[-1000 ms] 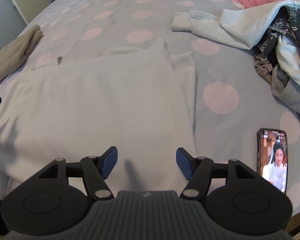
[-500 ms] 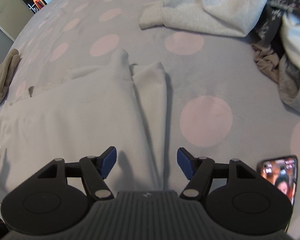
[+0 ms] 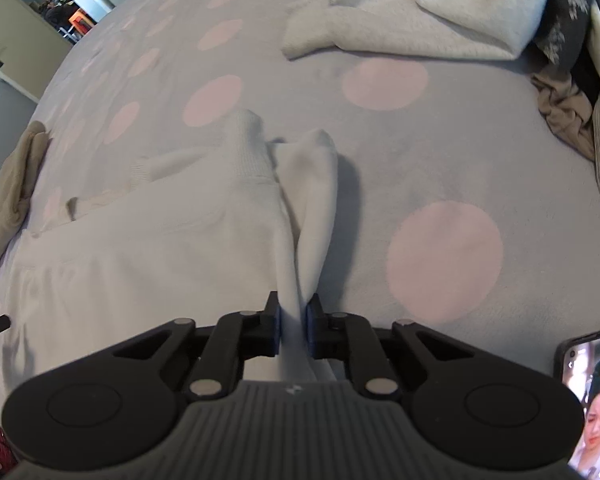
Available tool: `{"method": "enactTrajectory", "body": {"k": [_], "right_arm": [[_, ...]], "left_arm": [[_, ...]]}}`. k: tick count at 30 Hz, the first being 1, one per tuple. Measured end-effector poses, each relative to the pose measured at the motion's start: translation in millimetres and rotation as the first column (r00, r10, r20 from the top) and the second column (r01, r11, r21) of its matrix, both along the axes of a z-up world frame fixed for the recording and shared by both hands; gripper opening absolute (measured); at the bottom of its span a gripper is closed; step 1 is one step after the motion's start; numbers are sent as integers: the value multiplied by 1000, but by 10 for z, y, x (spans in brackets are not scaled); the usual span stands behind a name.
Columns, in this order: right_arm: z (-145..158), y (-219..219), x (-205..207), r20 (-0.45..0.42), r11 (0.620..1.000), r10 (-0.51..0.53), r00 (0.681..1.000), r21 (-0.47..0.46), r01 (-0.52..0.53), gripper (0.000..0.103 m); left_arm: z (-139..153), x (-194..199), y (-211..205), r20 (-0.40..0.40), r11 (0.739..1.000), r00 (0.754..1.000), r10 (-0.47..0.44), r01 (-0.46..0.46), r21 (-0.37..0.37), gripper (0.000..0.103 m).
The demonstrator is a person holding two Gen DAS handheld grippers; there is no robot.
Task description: Fold clothes
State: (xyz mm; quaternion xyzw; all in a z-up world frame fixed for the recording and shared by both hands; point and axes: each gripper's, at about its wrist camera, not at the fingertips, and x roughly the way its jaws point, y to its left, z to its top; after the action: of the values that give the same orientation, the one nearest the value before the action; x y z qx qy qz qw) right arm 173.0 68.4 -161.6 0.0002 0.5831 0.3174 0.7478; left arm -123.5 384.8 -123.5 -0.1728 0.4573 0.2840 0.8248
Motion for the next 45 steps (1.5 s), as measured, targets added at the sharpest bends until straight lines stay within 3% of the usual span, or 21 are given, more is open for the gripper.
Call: {"method": "enactTrajectory", "body": {"k": [4,8,11,17,21,28,36,43,45], "right_arm": [[385,127,-48,-68,999,22,997,25,-20,13],[850,405,-209,-72,996,90,993,35,-87,13],[1152,640,-384,-68,989,139,988,57,-136,13],[1525,1256,-806,-60,967,233,971,118,-225,13],[1653,1732,-1091,-61,940,308,950,177,-293,13],[1585,2643,-1531,-79,914,373,925,203,-351,13],[988,3419,-1916,-145,930,354,924,160,-332,13],[474,3750,-2238,-207,918,396,895,100,-383,14],[398,3796,-2275,-199,920,392,898,87,-382,19]], "left_arm": [[39,-106,50,-2,1000,1000,19,-19,23,47],[117,-213,110,50,999,998,36,-35,-5,47],[201,-260,113,69,1000,997,22,-24,16,47],[290,-338,103,23,996,1000,11,-13,87,43],[367,-469,174,56,996,998,30,-34,76,43],[482,-685,355,97,992,991,92,-100,80,43],[452,-853,539,85,987,986,145,-151,63,43],[440,-892,581,80,986,986,149,-154,68,43],[430,-886,584,74,986,986,148,-153,70,43]]}}
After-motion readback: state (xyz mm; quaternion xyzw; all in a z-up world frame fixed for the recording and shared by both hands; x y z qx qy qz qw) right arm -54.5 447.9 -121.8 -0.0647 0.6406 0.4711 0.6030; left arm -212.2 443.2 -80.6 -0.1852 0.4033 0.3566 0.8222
